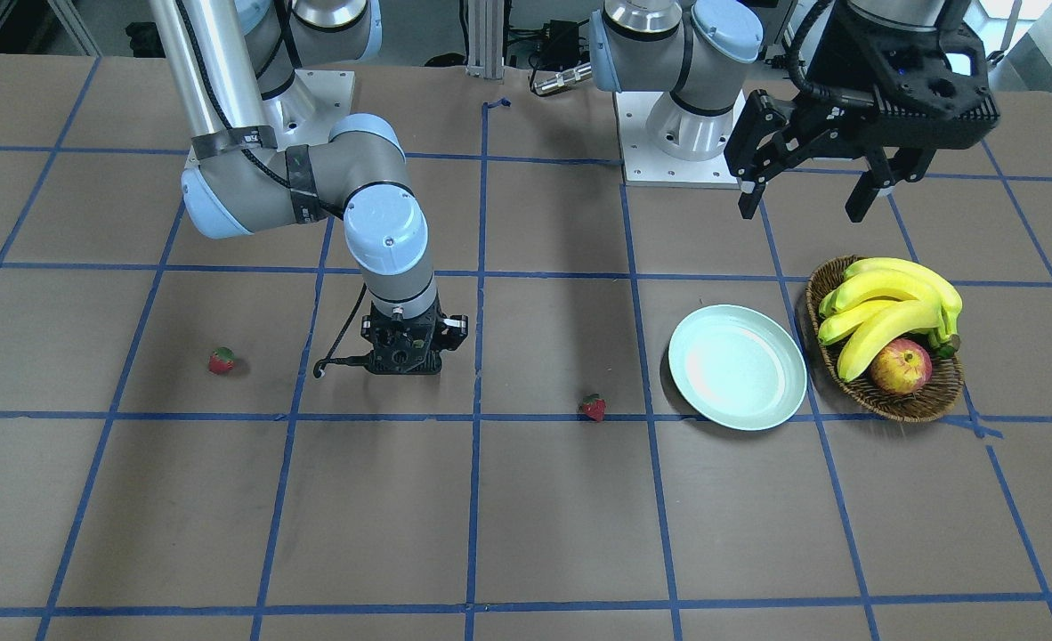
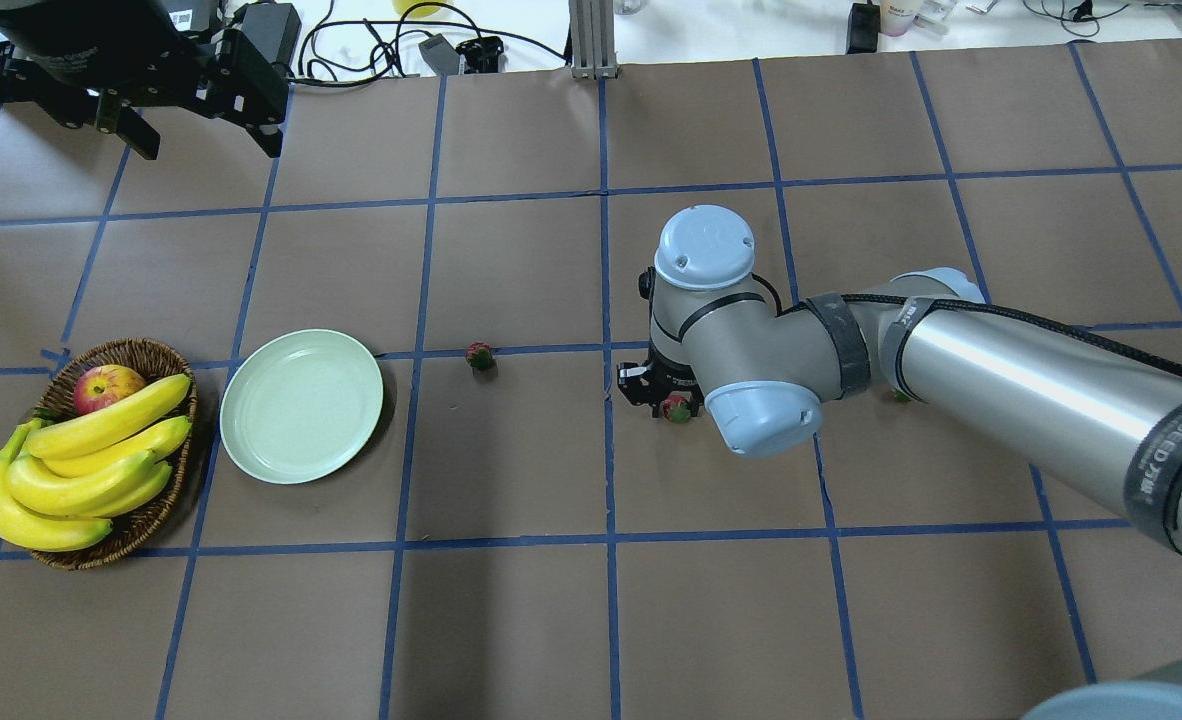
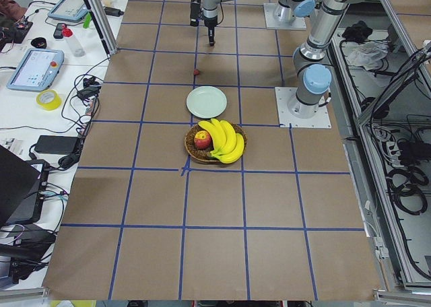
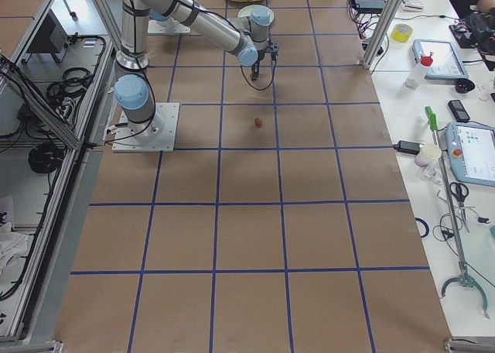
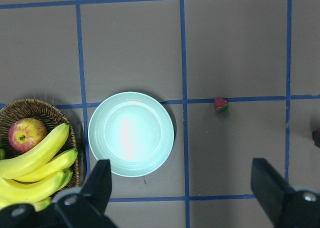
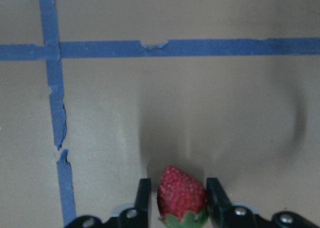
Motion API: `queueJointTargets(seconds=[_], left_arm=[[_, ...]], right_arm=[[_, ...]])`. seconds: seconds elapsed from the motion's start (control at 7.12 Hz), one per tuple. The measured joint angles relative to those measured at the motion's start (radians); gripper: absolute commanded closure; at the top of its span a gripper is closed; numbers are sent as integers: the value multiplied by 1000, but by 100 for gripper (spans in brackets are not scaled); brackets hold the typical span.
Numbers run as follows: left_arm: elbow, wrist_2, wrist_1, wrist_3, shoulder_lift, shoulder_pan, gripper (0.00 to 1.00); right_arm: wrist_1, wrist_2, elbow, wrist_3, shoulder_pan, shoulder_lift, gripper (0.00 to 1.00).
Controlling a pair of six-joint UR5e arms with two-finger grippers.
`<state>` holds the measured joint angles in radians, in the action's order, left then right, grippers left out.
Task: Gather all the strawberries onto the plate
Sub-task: 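Carry the second strawberry toward the plate and release it on the table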
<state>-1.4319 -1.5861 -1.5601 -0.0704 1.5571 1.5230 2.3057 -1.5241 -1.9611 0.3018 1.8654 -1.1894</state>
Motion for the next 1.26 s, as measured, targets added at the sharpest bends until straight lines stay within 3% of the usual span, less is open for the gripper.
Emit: queueJointTargets(seconds=[0.28,0.56,0.7,0.98,1.26], left_arm=[[-1,0,0,-7,0,-2,0],[2,0,0,-11,0,-4,0],[1,0,-1,-12,0,-5,0],[-3,-6,-4,-54,-1,-7,0],[2,-5,-3,-86,-2,-24,0]], right_arm=[[-31,56,38,33,3,-3,100],[-97,178,131,164,52,12,100],[-91,231,157,228,95,37,79],[-44,265,180,283,145,83,0],[-37,251,186,286,152,91,0]])
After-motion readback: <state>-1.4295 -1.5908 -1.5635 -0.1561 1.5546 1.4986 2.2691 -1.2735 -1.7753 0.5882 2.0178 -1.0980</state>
